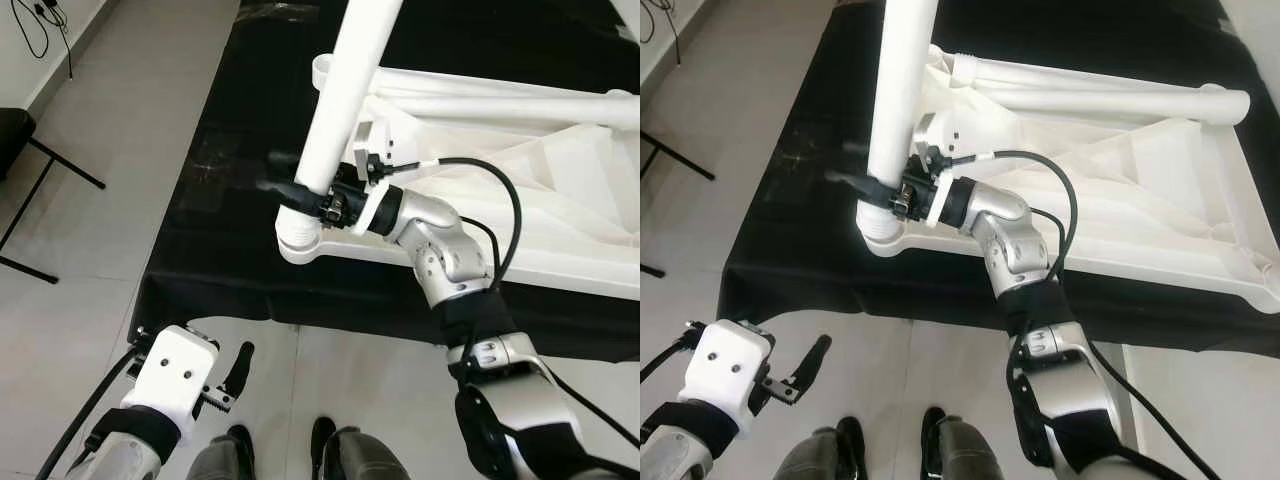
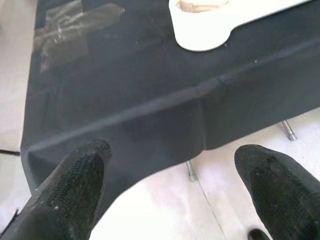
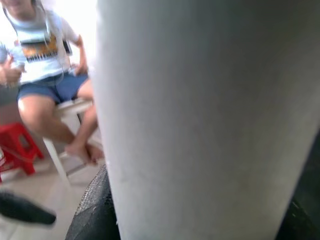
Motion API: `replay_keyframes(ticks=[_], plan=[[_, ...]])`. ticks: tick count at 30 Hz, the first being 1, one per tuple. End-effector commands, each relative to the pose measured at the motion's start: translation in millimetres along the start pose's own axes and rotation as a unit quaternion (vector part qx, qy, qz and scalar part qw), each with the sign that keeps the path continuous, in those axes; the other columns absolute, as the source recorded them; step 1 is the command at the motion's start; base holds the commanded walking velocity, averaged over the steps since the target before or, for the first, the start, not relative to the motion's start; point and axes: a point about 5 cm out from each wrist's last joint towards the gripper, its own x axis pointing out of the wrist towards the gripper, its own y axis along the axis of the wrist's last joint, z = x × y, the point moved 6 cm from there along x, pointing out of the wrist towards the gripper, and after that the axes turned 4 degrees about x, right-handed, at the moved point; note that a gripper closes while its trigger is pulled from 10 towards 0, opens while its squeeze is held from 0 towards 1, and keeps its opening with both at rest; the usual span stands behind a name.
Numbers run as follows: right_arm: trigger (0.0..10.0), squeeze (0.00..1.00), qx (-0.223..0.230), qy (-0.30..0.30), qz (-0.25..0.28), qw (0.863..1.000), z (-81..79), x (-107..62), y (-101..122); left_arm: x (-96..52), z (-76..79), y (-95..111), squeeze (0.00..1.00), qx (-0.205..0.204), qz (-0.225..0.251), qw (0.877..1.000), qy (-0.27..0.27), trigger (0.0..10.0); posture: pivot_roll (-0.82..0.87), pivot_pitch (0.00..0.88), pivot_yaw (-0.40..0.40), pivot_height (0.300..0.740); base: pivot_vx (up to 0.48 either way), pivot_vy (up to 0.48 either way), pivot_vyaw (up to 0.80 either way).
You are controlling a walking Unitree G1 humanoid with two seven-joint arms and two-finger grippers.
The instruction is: Building children table
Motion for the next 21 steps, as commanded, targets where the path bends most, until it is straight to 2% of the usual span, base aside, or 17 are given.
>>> replay_keyframes(ticks=[1,12,21], plan=[[10.0,0.00,-0.014,0.004,-0.016,1.000,-3.9,2.5,-6.1,-2.2,4.0,-5.2,0.00,0.001,-0.008,1.000,-0.001,10.0,-0.18,0.358,-0.101,0.740,0.000,0.000,0.00],[10.0,0.00,-0.018,-0.039,-0.072,0.996,4.6,17.1,-24.3,-0.5,5.4,-4.7,0.00,0.014,0.006,1.000,0.004,10.0,-0.18,0.364,-0.111,0.740,0.000,0.000,0.00],[10.0,0.00,-0.017,-0.050,-0.107,0.993,12.0,14.9,-32.8,1.2,6.7,-4.9,0.00,0.016,0.011,1.000,0.002,10.0,-0.19,0.371,-0.121,0.740,0.000,0.000,0.00]])
